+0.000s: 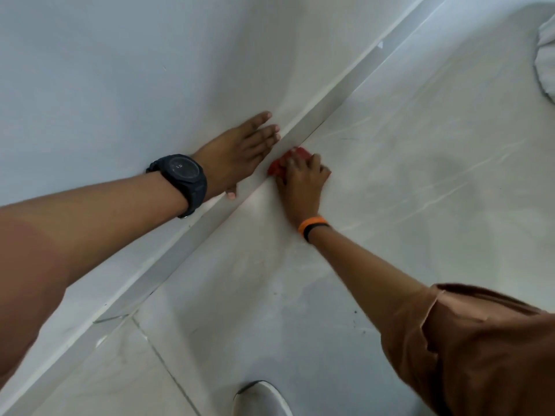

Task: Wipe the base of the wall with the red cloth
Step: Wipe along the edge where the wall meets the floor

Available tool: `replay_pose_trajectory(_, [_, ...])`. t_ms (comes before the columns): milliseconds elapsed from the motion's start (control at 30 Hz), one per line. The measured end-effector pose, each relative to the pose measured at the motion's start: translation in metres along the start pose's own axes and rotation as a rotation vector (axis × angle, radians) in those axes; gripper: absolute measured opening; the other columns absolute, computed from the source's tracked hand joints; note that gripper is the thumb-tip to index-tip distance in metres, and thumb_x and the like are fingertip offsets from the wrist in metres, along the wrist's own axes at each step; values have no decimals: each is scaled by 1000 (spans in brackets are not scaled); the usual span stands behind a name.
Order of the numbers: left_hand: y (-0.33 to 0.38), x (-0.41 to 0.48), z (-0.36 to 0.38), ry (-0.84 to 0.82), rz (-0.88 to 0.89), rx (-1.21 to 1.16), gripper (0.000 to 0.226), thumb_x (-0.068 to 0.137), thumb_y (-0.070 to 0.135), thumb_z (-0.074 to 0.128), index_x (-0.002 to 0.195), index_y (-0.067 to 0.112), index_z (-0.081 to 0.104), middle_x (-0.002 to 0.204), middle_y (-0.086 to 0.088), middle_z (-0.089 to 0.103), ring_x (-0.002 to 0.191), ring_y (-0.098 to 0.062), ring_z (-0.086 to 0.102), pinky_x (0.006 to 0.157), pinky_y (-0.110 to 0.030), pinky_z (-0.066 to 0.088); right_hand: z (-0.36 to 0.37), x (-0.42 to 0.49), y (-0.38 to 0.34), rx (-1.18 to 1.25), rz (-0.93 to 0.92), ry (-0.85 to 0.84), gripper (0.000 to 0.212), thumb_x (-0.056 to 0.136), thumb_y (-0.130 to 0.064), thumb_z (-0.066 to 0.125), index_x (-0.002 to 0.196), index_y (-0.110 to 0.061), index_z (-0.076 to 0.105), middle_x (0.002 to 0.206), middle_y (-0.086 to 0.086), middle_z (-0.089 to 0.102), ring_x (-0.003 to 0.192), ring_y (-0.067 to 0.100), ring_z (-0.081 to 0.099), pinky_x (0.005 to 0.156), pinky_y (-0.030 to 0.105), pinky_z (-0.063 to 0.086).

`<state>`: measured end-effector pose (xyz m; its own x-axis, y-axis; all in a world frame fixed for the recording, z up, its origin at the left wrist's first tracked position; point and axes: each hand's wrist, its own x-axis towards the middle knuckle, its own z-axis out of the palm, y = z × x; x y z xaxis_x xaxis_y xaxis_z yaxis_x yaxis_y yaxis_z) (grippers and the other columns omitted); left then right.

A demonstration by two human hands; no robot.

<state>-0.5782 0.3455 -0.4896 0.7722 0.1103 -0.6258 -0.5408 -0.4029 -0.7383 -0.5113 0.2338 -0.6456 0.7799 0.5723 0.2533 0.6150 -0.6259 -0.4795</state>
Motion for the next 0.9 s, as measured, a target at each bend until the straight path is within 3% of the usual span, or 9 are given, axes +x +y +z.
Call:
replay_pose_trajectory(133, [1,1,-1,-2,-12,28,108,96,69,42,159,-5,-3,168,-22,-9,156,-39,-9,122,-64,-10,8,-63,-40,45,-176,-53,16,82,-22,74,98,-16,74,121,10,68,110,35,49,82,43,36])
replay_pose_trajectory(267, [1,0,-4,-4,-17,41,104,98,65,43,160,-5,-3,169,-21,-9,156,-38,-9,123,-63,-7,8,-52,-32,-70,-340,-50,13,83,-30,75,86,-18,75,92,8,71,103,33,52,76,42,37])
replay_pose_trajectory(367, [0,2,-4,-11,-21,47,120,87,80,44,160,-5,-2,169,-20,-7,157,-38,-8,122,-63,-12,-2,-7,0,-150,-234,3,14,83,-36,70,84,-22,71,89,6,67,90,32,56,71,40,35])
replay_pose_trajectory(467, [0,4,-2,-8,-11,9,123,86,83,42,160,-5,-2,169,-20,-7,157,-37,-8,122,-63,-10,-17,58,44,-179,-47,-64,23,85,-42,54,95,-29,70,103,-1,66,101,32,51,79,43,35])
replay_pose_trajectory(600, [-1,8,1,-13,-4,14,123,86,83,42,160,-5,-2,169,-19,-8,157,-36,-9,122,-63,-12,-29,88,66,-31,54,-89,28,82,-31,67,107,-18,66,115,9,64,112,36,47,90,48,37])
replay_pose_trajectory(767, [-1,7,-1,-6,-4,-22,124,84,82,46,160,-5,0,169,-20,-6,157,-37,-7,121,-63,-13,-6,1,0,107,15,0,27,79,-22,74,102,-17,62,113,16,66,105,35,53,82,44,35])
replay_pose_trajectory(900, [-1,6,-2,-7,-6,-22,122,86,80,46,159,-4,-2,169,-20,-8,156,-38,-8,118,-63,-16,0,-83,-60,144,-201,-149,10,78,-20,76,84,-25,71,98,4,71,114,35,56,85,43,33])
